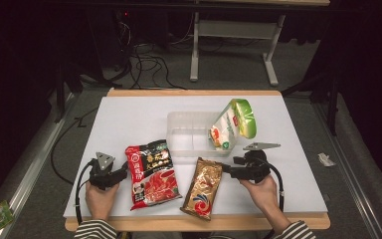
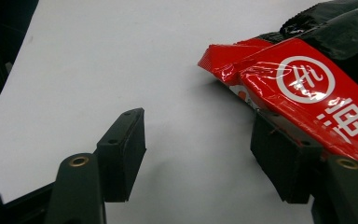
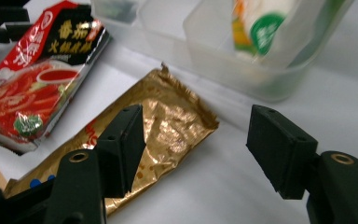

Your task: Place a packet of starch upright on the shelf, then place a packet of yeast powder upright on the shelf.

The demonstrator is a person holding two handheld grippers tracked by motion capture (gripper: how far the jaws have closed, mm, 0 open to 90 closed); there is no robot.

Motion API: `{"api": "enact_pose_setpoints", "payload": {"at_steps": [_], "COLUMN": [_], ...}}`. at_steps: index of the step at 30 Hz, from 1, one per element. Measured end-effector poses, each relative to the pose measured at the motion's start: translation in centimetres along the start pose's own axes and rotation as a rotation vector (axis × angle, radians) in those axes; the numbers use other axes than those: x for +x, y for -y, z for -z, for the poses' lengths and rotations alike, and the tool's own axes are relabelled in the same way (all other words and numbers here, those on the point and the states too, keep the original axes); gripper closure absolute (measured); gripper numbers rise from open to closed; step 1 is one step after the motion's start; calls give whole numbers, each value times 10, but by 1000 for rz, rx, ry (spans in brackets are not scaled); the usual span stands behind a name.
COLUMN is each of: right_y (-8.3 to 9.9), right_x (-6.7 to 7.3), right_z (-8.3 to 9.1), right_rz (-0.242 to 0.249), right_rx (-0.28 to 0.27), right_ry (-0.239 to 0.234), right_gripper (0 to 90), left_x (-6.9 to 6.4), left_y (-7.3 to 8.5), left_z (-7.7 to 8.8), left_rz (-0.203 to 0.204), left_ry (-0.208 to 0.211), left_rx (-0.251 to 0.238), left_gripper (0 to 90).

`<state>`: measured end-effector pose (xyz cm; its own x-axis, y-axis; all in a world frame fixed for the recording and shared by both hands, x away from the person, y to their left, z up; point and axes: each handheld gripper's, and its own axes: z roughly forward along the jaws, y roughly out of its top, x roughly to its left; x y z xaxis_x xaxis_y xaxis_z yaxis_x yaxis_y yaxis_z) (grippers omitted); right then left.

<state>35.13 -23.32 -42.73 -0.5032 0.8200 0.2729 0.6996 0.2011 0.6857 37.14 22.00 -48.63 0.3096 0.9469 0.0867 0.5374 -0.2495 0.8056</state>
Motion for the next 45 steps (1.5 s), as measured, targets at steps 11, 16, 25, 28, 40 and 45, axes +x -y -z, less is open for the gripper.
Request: {"api": "enact_pose_setpoints", "payload": {"at_steps": [11, 16, 25, 28, 40, 45], "right_y": [5, 4, 4, 5, 4, 0], "right_x": [0, -1, 3, 3, -1, 4], "right_z": [-31, -44, -55, -54, -55, -58], "right_rz": [-51, -59, 14, 60, 31, 46], "right_rx": [72, 95, 153, 149, 138, 161], "right_ry": [-60, -71, -39, 9, -53, -38], "right_gripper": [340, 335, 418, 566, 506, 483], "left_x": [-1, -1, -2, -2, -1, -1], "left_y": [0, 0, 0, 0, 0, 0], "left_z": [0, 0, 0, 0, 0, 0], "left_rz": [-9, -14, -17, -17, -13, -14], "left_ry": [-7, -8, -9, -9, -4, -5], "left_rx": [1, 0, -3, -3, -1, -1], "left_gripper": [357, 356, 357, 357, 357, 357]}}
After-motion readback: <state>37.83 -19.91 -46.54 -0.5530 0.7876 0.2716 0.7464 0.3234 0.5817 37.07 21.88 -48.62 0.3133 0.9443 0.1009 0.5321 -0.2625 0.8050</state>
